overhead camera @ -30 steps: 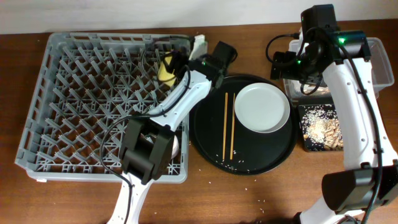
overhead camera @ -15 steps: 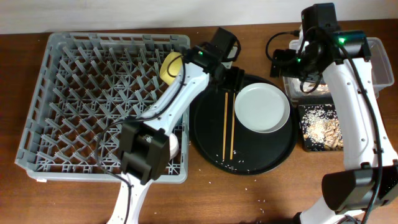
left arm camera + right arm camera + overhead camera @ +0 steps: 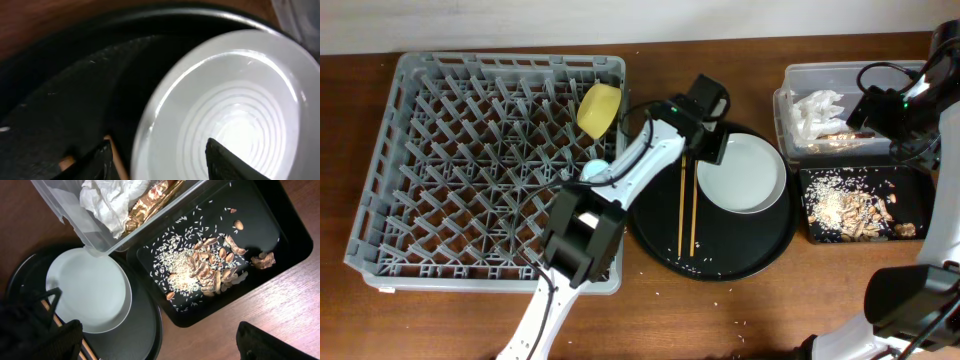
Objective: Sort waste into correct bins and load items into the dishwasher rack
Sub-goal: 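Grasp the white plate with the left gripper and lift it, then stand the white plate upright in the back of the rack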
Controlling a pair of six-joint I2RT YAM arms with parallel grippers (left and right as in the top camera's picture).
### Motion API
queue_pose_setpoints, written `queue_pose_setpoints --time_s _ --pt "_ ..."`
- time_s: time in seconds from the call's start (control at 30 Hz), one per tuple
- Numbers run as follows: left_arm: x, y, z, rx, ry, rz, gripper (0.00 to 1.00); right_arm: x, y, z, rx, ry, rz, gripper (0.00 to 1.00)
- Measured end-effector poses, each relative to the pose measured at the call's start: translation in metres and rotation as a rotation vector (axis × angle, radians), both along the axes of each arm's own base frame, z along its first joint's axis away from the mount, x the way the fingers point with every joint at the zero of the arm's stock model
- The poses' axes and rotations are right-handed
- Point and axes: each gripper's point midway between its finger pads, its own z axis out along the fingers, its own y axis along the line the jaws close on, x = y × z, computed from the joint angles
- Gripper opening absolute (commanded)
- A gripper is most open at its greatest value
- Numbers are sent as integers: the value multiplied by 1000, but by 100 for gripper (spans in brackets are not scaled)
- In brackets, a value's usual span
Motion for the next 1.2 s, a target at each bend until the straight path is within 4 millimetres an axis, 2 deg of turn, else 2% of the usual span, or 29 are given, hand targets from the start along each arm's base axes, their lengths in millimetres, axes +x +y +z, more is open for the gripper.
queue_pose_setpoints --time_s 0.13,0.23,0.27,0.3,0.33,0.37,0.4,0.6,0.67,0.73,0.77,0.83,0.9,0.93,0.97,1.03,1.07,1.1,1.13,1.2 --pt "-6 -15 -1 68 -93 -53 49 0 0 0 0 0 -1 99" --pt "0 -16 -10 83 -121 -55 47 0 0 0 1 0 -1 99" --pt "2 -14 -22 103 -118 -52 42 0 0 0 0 0 0 98" --pt "4 -14 -20 99 -125 -50 33 0 0 0 1 -1 -1 98" --pt "4 -15 -21 97 -126 -50 19 0 1 0 4 -1 -2 98" --pt "4 -14 -22 103 -128 -53 13 0 1 0 4 -1 -2 99" --pt "5 -14 -23 107 -131 -54 1 0 1 0 4 -1 -2 98" --pt "4 -14 -17 104 -118 -64 1 0 1 0 5 -2 -6 98" --pt "-4 -4 -4 143 -68 -62 1 0 1 0 6 -1 -6 98" --pt "2 6 23 155 -73 -44 1 0 1 0 6 -1 -6 98" --pt "14 19 50 157 -102 -10 1 0 1 0 6 -2 -7 98" --pt "27 45 85 178 -143 49 1 0 1 0 6 -1 -7 98" --pt "42 86 128 229 -211 141 0 0 1 0 6 -1 -9 98" --pt "54 119 161 266 -277 222 0 0 1 0 7 -2 -9 99" --pt "61 145 183 303 -328 287 0 0 1 0 7 -2 -8 98" --pt "72 220 238 444 -467 483 0 0 1 0 7 -2 -9 98" --pt "75 249 256 505 -518 566 0 0 1 0 7 -2 -9 99" --pt "76 281 273 593 -566 657 0 0 1 0 7 -2 -9 99" --pt "75 302 280 669 -593 717 0 0 1 0 7 -2 -9 98" --pt "74 327 282 769 -605 778 0 0 1 0 7 -1 -8 98"
